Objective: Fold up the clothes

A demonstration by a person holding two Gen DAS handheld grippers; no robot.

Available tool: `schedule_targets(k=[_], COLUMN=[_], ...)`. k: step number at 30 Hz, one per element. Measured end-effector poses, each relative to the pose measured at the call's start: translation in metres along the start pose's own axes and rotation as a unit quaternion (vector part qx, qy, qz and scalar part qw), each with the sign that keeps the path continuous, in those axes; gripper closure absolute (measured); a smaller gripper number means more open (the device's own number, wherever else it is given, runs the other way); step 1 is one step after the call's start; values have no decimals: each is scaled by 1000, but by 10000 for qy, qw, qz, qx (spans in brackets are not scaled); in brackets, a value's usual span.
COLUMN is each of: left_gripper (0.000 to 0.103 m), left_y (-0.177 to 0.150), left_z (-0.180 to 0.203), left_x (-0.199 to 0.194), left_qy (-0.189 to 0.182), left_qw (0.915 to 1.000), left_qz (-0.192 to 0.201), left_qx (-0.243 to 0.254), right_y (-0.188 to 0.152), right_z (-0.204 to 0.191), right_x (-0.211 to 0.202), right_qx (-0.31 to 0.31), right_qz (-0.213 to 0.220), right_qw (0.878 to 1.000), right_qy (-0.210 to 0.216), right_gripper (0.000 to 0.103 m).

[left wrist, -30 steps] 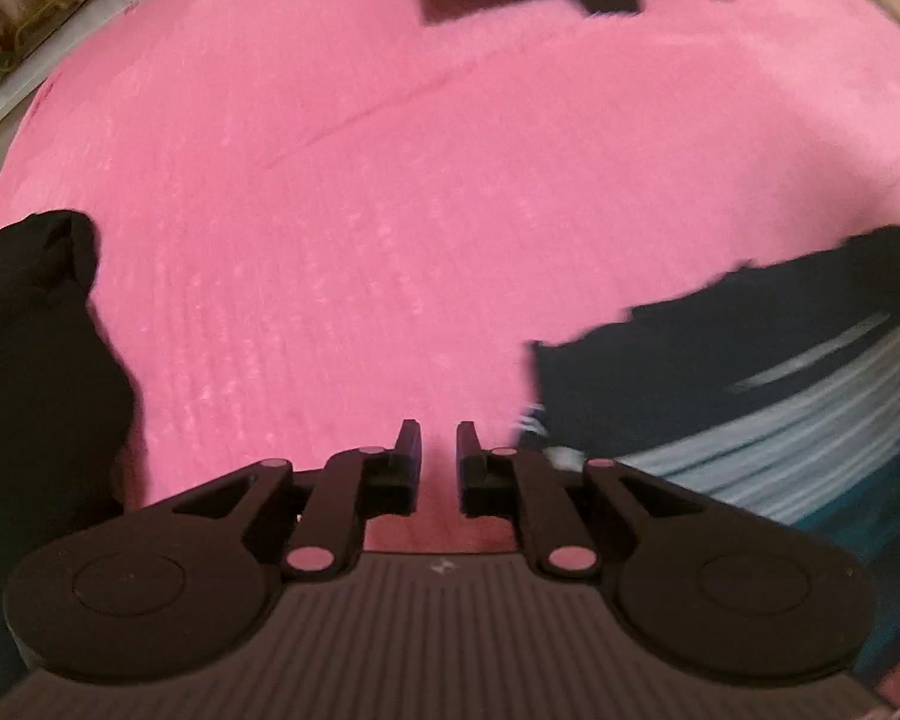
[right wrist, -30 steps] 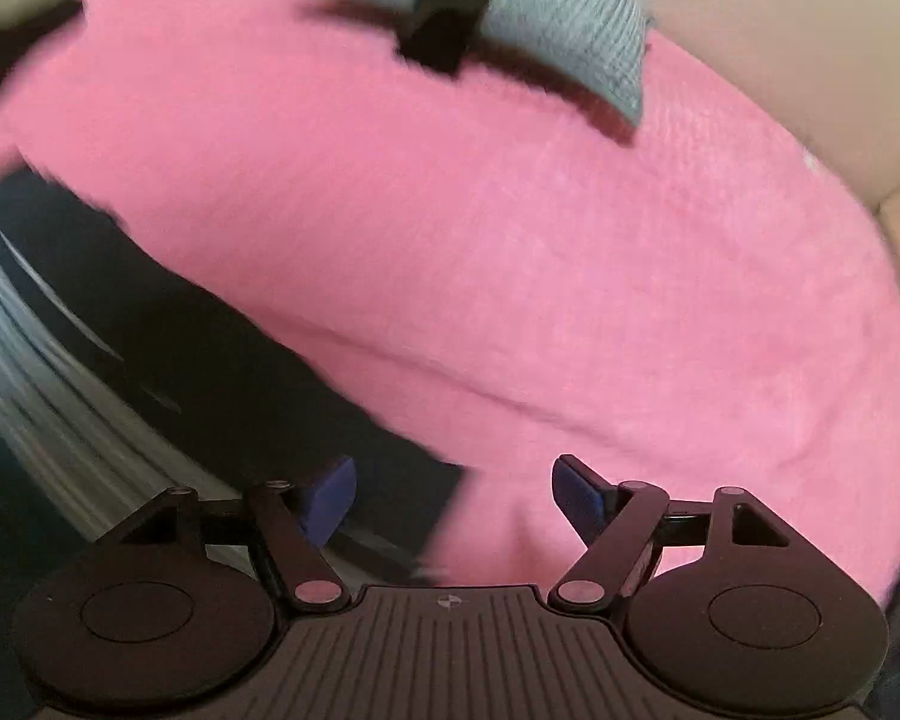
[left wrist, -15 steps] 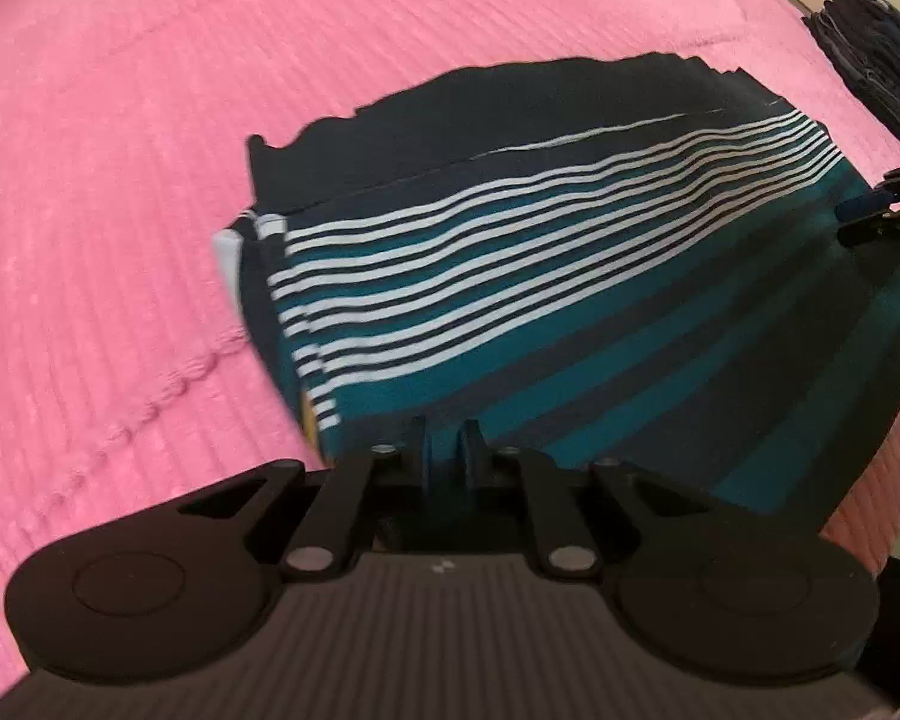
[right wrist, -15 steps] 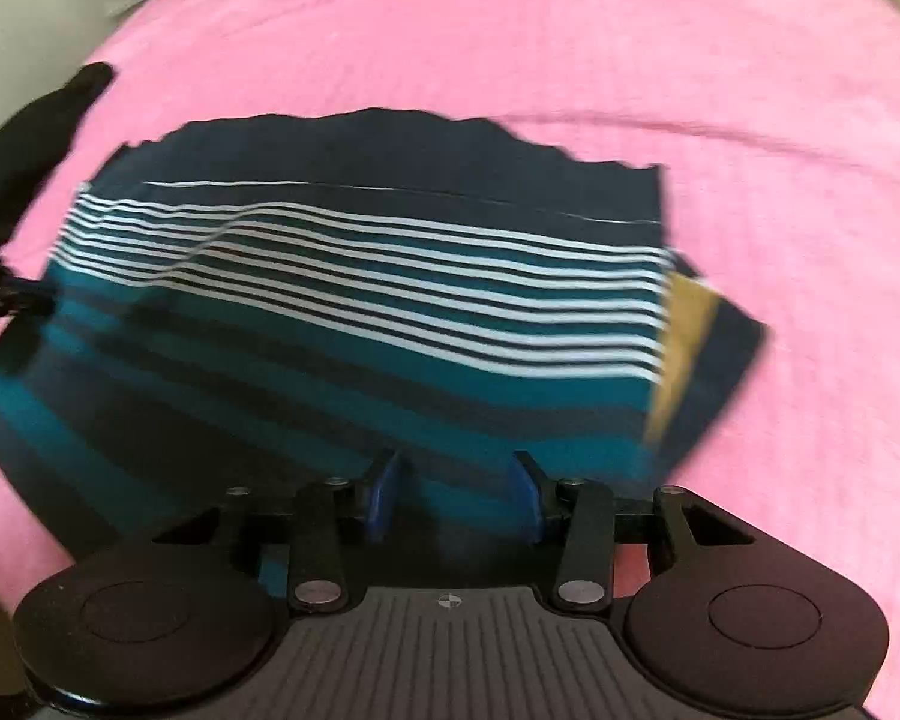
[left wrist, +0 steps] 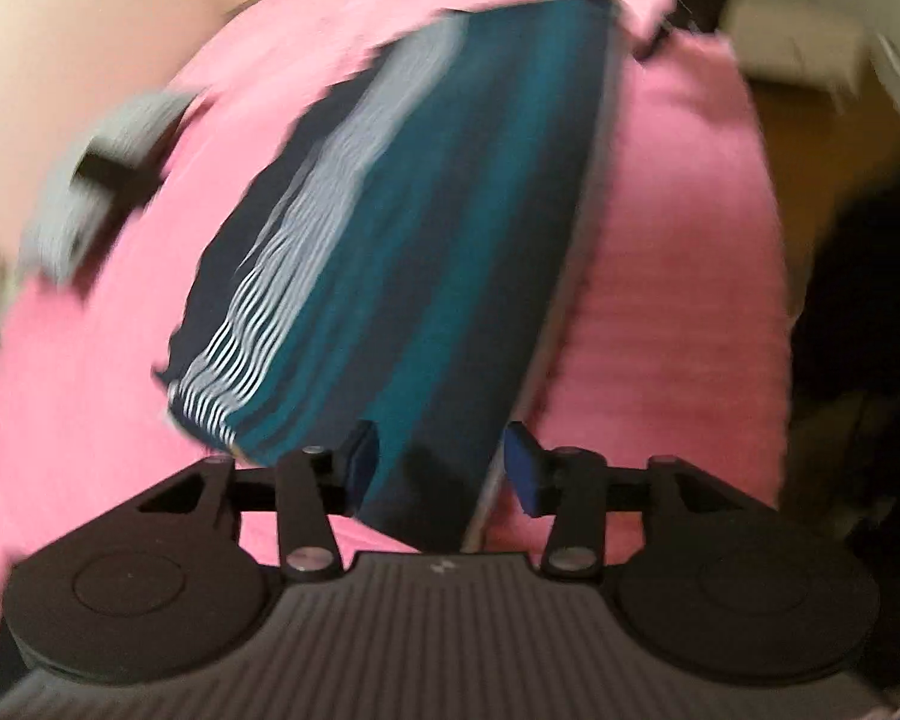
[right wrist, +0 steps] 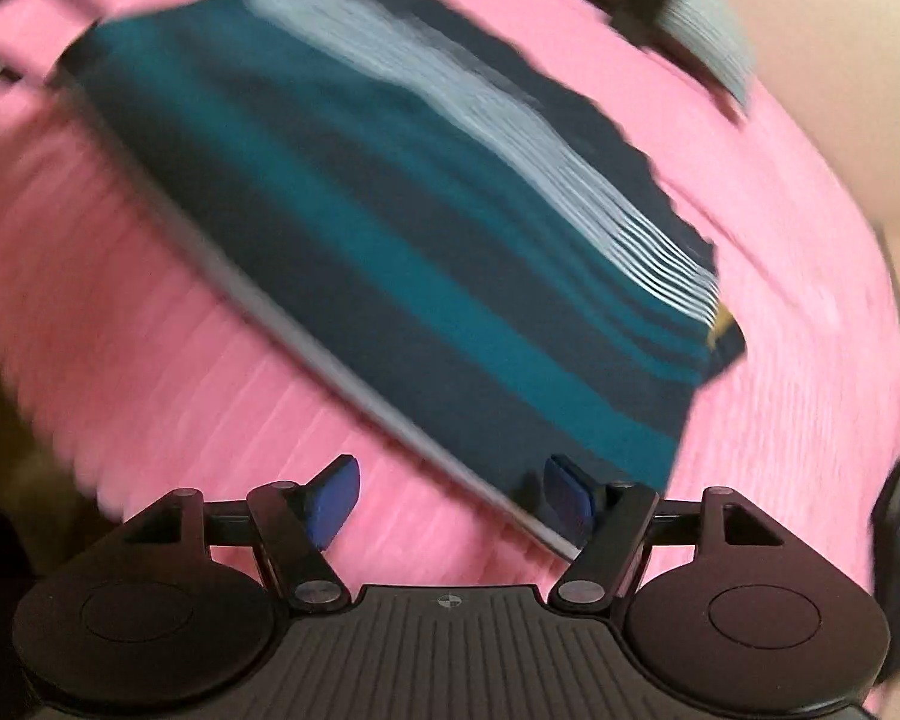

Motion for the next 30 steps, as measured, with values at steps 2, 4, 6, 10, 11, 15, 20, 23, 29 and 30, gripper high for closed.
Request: schedule_targets(k=[2,4,6,10,11,15,20,23,29,30], left_gripper=[61,61,61,60,60,69,89,93,93,92], left_y=[-1,-4,-9,-15,-15,-16,-14,-3,50,58], left_z=[13,22,29,33,34,40,37,41,115,132], left_x=[12,28,43,55,57,66,73,57,-8,-17], left_qy=[245,469,736,1511,1649,2050,2303,2440,2217,2118], left_qw=[9992,9970,9935,9831,9807,9702,9635,9623,9720,9749], left_qz=[-45,-143,-228,-235,-235,-314,-488,-482,-183,-138], left_qx=[319,594,838,1007,1020,1254,1274,1101,755,669], right_y=[-5,-12,-25,-48,-52,-64,-72,-78,-140,-157], right_z=[-8,-10,-10,-9,-9,-3,3,5,-4,-7], right_x=[6,15,29,46,47,59,65,52,-1,-5], right_qx=[-519,-986,-1626,-2412,-2568,-2766,-2571,-2477,-1979,-1893], right_qz=[101,177,297,857,1018,1310,1627,1832,1850,1794], right_qw=[9983,9940,9828,9571,9493,9356,9366,9322,9411,9445], right_qy=[-226,-446,-824,-1360,-1499,-1758,-1736,-1900,-2025,-1999], right_gripper=[33,33,33,33,33,62,85,88,88,88])
Point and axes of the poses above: each gripper's, at about its wrist camera, not at the fingertips, and x roughly the way its jaws point, z to its right, y to its top, the point moved 8 cm from there along x, roughly the way its jaws point, and after that the axes turned 1 degree about x, right-handed, at the moved point
